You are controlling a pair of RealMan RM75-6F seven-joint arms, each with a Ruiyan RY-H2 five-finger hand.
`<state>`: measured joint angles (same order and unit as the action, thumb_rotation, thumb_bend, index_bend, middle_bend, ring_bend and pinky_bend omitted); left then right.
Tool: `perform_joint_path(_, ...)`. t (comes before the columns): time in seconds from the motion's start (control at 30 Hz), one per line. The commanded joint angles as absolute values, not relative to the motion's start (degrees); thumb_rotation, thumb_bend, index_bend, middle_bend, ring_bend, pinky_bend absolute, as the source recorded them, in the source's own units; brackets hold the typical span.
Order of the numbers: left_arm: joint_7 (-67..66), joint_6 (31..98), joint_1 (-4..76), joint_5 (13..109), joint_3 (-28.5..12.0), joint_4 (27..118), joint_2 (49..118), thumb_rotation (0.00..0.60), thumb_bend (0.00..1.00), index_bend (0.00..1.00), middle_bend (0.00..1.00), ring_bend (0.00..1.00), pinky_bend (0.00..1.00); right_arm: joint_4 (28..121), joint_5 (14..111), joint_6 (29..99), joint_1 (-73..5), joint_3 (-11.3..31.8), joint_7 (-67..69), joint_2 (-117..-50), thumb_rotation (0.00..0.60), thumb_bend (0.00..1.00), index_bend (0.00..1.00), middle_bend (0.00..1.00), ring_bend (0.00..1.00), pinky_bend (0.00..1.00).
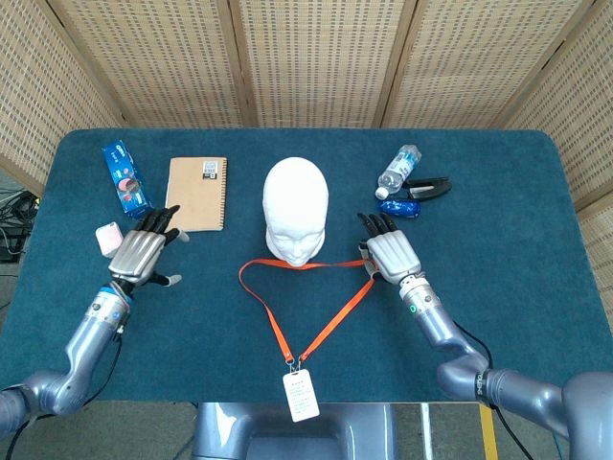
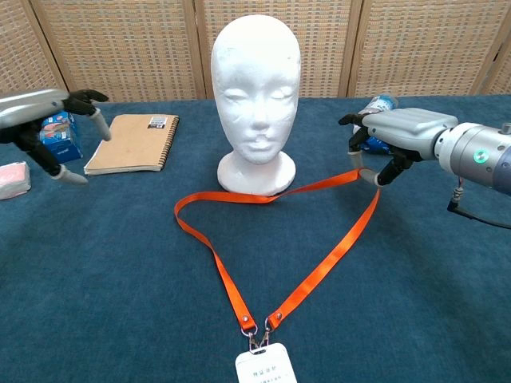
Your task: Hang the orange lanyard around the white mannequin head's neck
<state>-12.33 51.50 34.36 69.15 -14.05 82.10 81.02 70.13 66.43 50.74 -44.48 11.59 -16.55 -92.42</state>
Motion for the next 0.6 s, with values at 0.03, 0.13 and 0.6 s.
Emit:
perform_joint_path(0.03, -13.4, 46.2, 40.8, 65.0, -15.9, 73.9, 88.9, 0.6, 0.17, 0.39, 0.0, 0.0, 0.0, 70.0, 66.4, 50.6, -44.6, 11.6, -16.4, -92.3, 0.6, 0.67, 0.7, 0.06, 0.0, 0.0)
perform_joint_path(0.13, -14.0, 45.2, 43.0, 63.7, -16.0, 69.9, 92.4, 0.6, 0.22, 0.41, 0.0, 0.0, 0.0, 69.9, 66.5, 50.4, -44.7, 11.5, -16.4, -92.4, 0.6, 0.67, 0.7, 0.06, 0.0, 0.0)
perform_joint_path(0.6, -8.3, 41.1, 47.9, 62.6, -16.0, 59.9, 100.9, 0.6, 0.31, 0.46, 0.0, 0.0, 0.0, 69.7, 66.7, 49.8, -44.8, 10.9, -15.7, -92.2, 0.6, 0.67, 0.7, 0.06, 0.0, 0.0)
